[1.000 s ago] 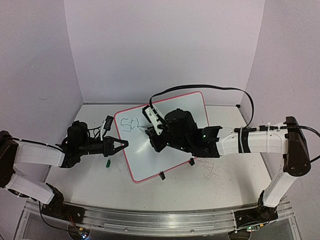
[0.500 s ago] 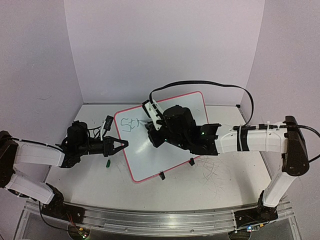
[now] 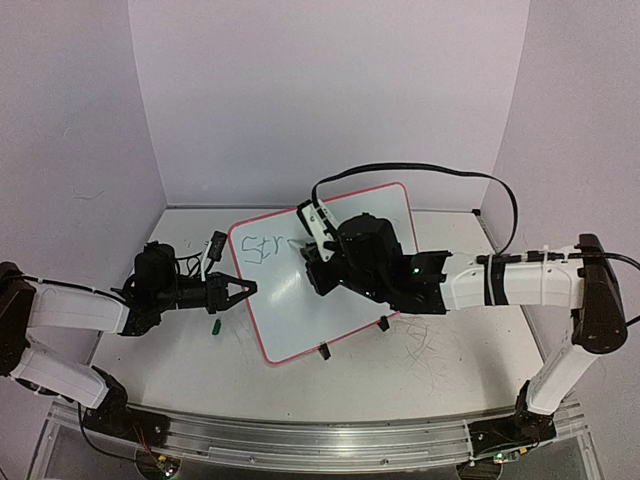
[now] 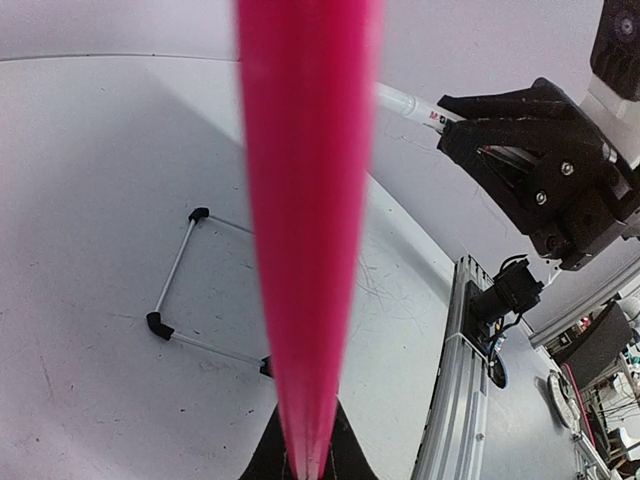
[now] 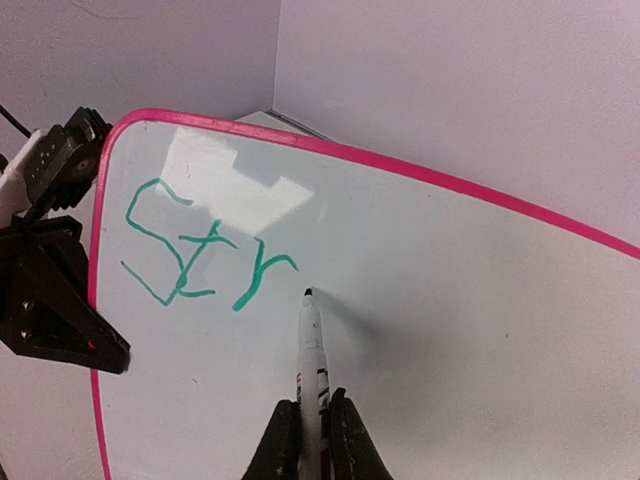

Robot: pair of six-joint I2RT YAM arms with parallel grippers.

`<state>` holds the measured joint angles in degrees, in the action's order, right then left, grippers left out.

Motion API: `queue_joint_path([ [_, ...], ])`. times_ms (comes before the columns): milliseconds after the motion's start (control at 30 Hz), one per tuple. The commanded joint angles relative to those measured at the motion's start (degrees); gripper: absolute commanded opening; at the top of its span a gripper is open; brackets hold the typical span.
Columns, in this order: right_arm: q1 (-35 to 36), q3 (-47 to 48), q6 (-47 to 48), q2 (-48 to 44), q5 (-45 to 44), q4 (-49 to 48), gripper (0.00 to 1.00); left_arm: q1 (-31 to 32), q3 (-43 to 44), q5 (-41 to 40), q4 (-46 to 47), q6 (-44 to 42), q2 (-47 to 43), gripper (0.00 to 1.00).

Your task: Write a sentence on the whiteboard

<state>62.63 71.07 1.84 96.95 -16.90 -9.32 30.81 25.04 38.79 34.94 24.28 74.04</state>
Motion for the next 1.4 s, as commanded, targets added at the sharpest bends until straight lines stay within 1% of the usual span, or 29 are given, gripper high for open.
queue_joint_path([
  [0, -2.7, -2.4, -2.8, -4.7, 4.2, -3.0, 0.00, 0.0, 1.2, -1.4, 0.9, -3.5, -1.5, 0.00],
  [100, -3.9, -2.1, -3.8, -3.3, 6.0, -2.3, 0.00, 0.0, 1.3, -1.4, 0.8, -3.5, -1.4, 0.00],
  [400, -3.8, -0.1, -2.3, -1.7, 10.1, -4.0, 0.00, 0.0, 1.7, -1.4, 0.7, -3.5, -0.9, 0.00],
  [800, -3.9, 0.6, -2.3, 0.0, 7.0, -4.7, 0.00, 0.0, 1.6, -1.3, 0.6, -3.6, -1.0, 0.00],
  [1133, -3.8, 1.9, -2.3, 1.0, 8.1, -4.1, 0.00, 0.0, 1.5, -1.3, 0.7, -3.6, -1.3, 0.00],
  [1367, -2.9, 0.8, -2.3, 0.4, 8.4, -2.8, 0.00, 0.0, 1.7, -1.3, 0.6, -3.8, -1.0, 0.00],
])
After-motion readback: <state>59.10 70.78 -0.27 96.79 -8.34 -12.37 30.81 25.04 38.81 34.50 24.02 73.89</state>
